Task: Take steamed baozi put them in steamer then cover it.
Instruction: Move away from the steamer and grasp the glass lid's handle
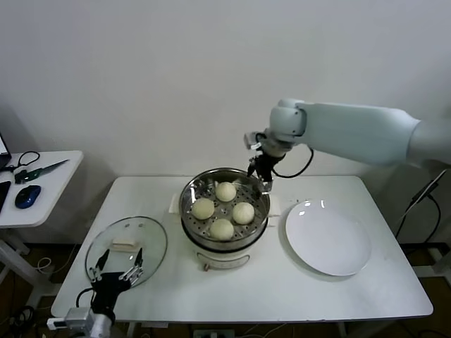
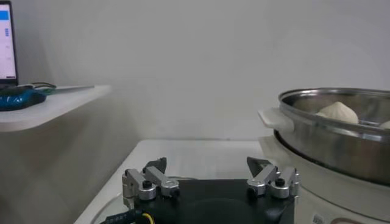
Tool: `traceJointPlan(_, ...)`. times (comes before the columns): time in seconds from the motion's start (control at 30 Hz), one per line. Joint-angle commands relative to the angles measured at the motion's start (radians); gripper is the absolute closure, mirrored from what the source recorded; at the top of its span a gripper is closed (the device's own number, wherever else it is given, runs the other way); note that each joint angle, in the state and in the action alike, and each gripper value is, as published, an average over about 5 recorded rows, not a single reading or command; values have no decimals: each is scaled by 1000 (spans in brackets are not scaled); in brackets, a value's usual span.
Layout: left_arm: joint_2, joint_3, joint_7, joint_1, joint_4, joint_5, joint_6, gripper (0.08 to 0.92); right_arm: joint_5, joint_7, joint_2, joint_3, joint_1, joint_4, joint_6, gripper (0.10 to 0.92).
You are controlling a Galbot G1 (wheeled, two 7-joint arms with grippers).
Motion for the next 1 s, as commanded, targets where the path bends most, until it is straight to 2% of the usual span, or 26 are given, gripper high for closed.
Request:
traceJointPlan(0.03, -5, -2, 0, 1, -10, 0, 16, 177, 110, 506, -401, 466, -215, 65, -2, 203)
traceJointPlan(0.27, 9, 4, -4, -4, 1, -12, -3, 177, 67, 780, -644, 978, -731, 168, 127, 203)
traceJointPlan(0.43, 24, 10, -8, -11, -6, 7, -11, 177, 6, 853, -664, 1629, -1386, 244, 199, 203)
traceJointPlan(0.53, 42, 7, -7, -15, -5, 33, -19, 177, -44, 835, -609, 1989, -1746, 290, 256, 203)
traceJointPlan(0.67, 48, 1, -6, -38, 19, 82, -56, 177, -92, 801, -477, 2251, -2061, 308, 375, 203)
traceJointPlan(1.0, 69, 6, -22, -30, 78, 170, -161, 177, -156, 772, -160, 2327, -2312, 321, 634, 203)
